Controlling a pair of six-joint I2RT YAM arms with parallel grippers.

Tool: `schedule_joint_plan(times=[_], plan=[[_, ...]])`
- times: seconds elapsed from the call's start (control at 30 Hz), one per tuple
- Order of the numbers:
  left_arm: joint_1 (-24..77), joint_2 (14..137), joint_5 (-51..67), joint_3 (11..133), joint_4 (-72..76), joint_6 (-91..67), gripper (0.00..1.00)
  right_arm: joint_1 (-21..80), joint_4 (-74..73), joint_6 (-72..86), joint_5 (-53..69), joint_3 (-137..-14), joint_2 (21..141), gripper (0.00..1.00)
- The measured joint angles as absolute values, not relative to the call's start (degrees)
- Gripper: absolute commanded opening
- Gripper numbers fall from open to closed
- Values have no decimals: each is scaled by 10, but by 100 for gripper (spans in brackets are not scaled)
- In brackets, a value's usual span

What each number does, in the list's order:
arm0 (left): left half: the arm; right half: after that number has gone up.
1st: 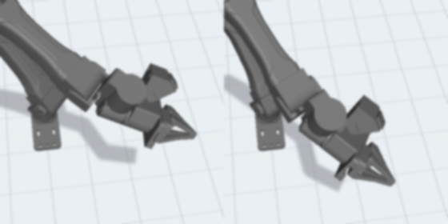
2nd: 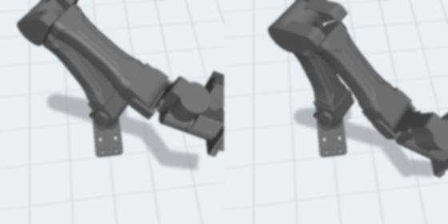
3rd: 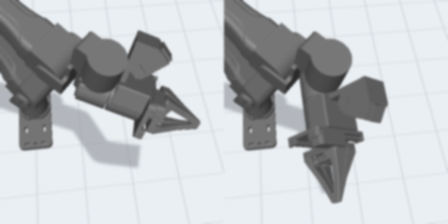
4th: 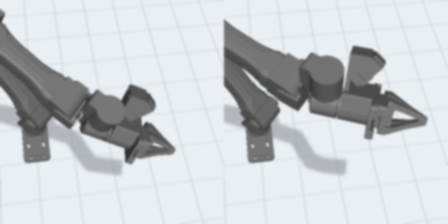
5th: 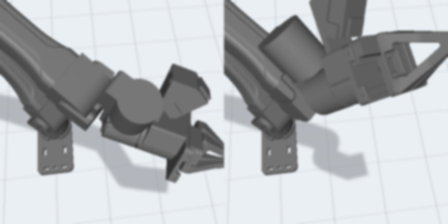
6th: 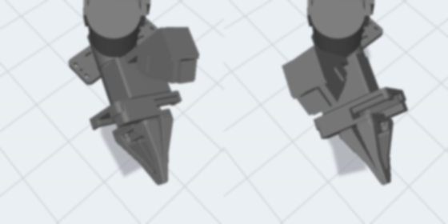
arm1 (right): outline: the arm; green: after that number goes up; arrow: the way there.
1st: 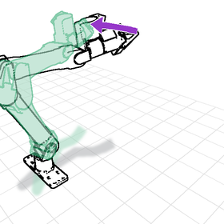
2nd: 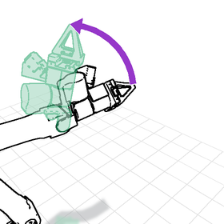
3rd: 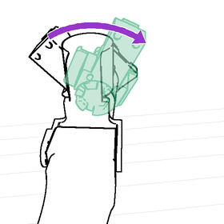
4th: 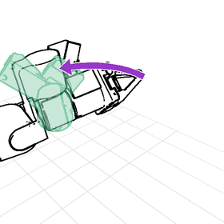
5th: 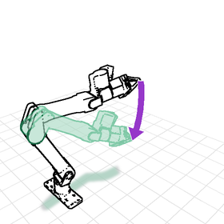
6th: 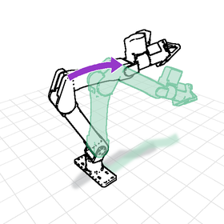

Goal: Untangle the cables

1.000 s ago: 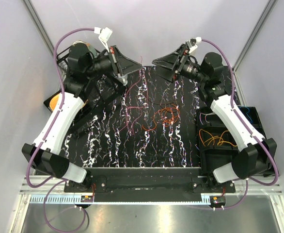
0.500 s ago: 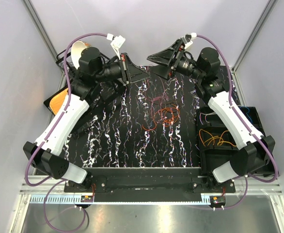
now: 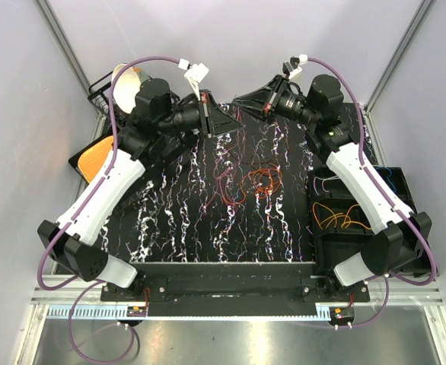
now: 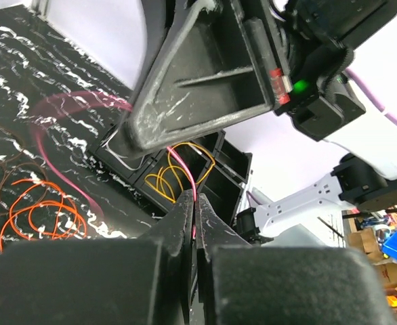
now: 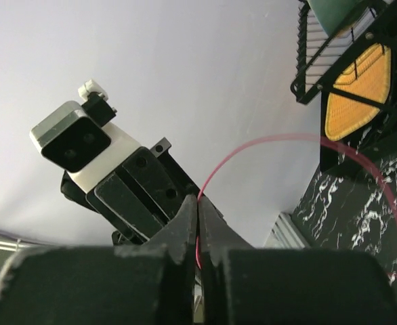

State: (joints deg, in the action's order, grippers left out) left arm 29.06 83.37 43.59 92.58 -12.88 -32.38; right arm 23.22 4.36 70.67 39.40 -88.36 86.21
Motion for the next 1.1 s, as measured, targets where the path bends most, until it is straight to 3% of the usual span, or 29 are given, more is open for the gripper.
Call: schedule_joint_plan(times=[0.07, 0.1, 0.13, 0.33, 0.53, 0.87, 1.1], plan=[[291, 834, 428, 926, -137, -317, 57, 232, 34, 704, 386, -884, 862, 0], [291, 834, 423, 926, -141, -314, 89, 232, 29, 702, 384, -884, 862, 0], [291, 834, 416, 927, -146, -310, 99, 232, 22, 697, 381, -884, 862, 0], [291, 826, 355, 927, -198, -285, 99, 232, -75, 648, 346, -920, 864, 0], [288, 745, 283, 864, -249, -250, 99, 217, -168, 583, 315, -1046, 873, 0], [286, 568, 176, 710, -315, -213, 99, 75, -304, 496, 263, -1254, 924, 0], [286, 538, 145, 604, -354, -214, 99, 40, -418, 403, 150, -1369, 927, 0]])
